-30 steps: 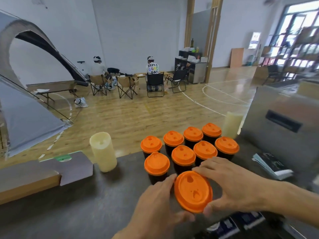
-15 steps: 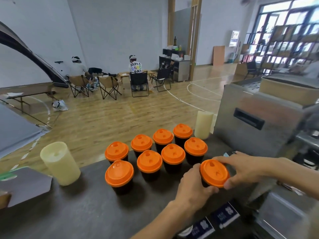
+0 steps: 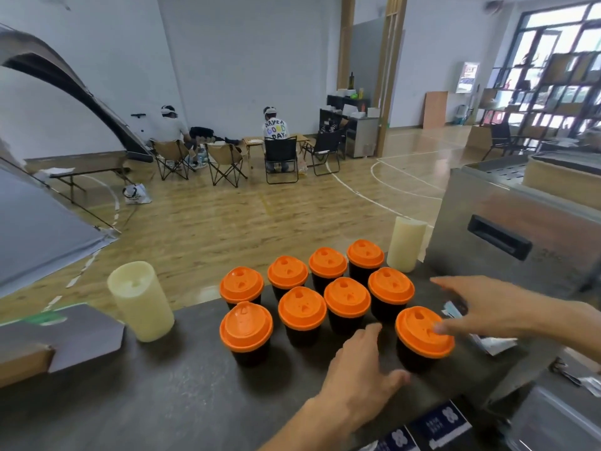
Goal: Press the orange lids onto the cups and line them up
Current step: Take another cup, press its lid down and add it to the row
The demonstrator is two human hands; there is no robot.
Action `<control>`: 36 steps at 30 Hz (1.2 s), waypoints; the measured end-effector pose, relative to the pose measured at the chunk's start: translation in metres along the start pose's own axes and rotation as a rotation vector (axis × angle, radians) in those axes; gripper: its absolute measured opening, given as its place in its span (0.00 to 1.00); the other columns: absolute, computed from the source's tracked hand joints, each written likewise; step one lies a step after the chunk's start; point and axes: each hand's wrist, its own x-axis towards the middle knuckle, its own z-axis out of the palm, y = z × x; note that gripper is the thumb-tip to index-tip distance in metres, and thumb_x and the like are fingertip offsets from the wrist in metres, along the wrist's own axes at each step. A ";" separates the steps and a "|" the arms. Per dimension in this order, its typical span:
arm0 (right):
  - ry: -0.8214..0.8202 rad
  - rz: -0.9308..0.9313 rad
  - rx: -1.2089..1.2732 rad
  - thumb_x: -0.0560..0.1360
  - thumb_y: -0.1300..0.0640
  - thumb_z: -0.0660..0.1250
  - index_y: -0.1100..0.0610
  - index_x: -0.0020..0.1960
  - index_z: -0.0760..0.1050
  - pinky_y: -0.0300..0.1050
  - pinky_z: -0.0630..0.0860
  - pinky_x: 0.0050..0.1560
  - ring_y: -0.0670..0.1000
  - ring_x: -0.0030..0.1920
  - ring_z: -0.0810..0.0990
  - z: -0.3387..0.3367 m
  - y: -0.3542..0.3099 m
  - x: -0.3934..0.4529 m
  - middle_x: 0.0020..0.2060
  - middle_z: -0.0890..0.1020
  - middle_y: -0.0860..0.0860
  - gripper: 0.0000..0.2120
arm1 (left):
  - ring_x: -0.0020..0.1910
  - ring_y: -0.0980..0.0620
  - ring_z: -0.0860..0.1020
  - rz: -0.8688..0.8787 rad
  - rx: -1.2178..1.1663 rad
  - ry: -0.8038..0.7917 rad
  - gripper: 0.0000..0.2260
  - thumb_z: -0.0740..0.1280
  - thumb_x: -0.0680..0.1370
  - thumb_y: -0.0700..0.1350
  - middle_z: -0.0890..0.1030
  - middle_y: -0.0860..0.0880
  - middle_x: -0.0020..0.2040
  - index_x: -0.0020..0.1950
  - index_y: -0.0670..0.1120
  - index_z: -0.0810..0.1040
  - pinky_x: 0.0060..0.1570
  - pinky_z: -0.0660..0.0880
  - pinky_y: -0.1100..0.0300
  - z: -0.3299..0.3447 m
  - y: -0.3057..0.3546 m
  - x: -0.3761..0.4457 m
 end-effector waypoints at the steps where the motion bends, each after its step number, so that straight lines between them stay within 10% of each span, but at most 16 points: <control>1: 0.098 -0.033 -0.049 0.61 0.19 0.59 0.40 0.79 0.54 0.44 0.66 0.69 0.46 0.72 0.68 -0.008 -0.009 -0.005 0.76 0.66 0.43 0.52 | 0.70 0.53 0.70 0.035 0.058 0.030 0.33 0.71 0.74 0.59 0.71 0.54 0.71 0.76 0.55 0.63 0.69 0.69 0.53 -0.012 -0.006 -0.013; 7: 0.359 -0.389 -0.027 0.63 0.19 0.57 0.37 0.75 0.63 0.38 0.64 0.65 0.41 0.69 0.69 -0.029 -0.141 -0.016 0.71 0.71 0.37 0.44 | 0.63 0.58 0.74 0.064 0.290 0.345 0.20 0.65 0.78 0.60 0.75 0.60 0.65 0.69 0.59 0.71 0.60 0.70 0.62 -0.106 -0.064 -0.105; 21: 0.204 -1.085 -0.077 0.75 0.34 0.67 0.46 0.72 0.68 0.50 0.72 0.63 0.51 0.64 0.74 0.037 -0.589 -0.006 0.65 0.76 0.47 0.30 | 0.59 0.54 0.77 -0.431 0.474 0.802 0.18 0.68 0.77 0.57 0.78 0.58 0.61 0.65 0.54 0.76 0.55 0.70 0.60 -0.309 -0.273 -0.367; 36: 0.018 -1.203 -0.155 0.76 0.44 0.70 0.57 0.67 0.71 0.51 0.74 0.57 0.58 0.62 0.76 0.125 -0.903 -0.013 0.63 0.77 0.56 0.26 | 0.66 0.38 0.72 -1.090 0.409 0.884 0.40 0.70 0.73 0.65 0.71 0.38 0.68 0.74 0.41 0.63 0.63 0.70 0.45 -0.409 -0.474 -0.516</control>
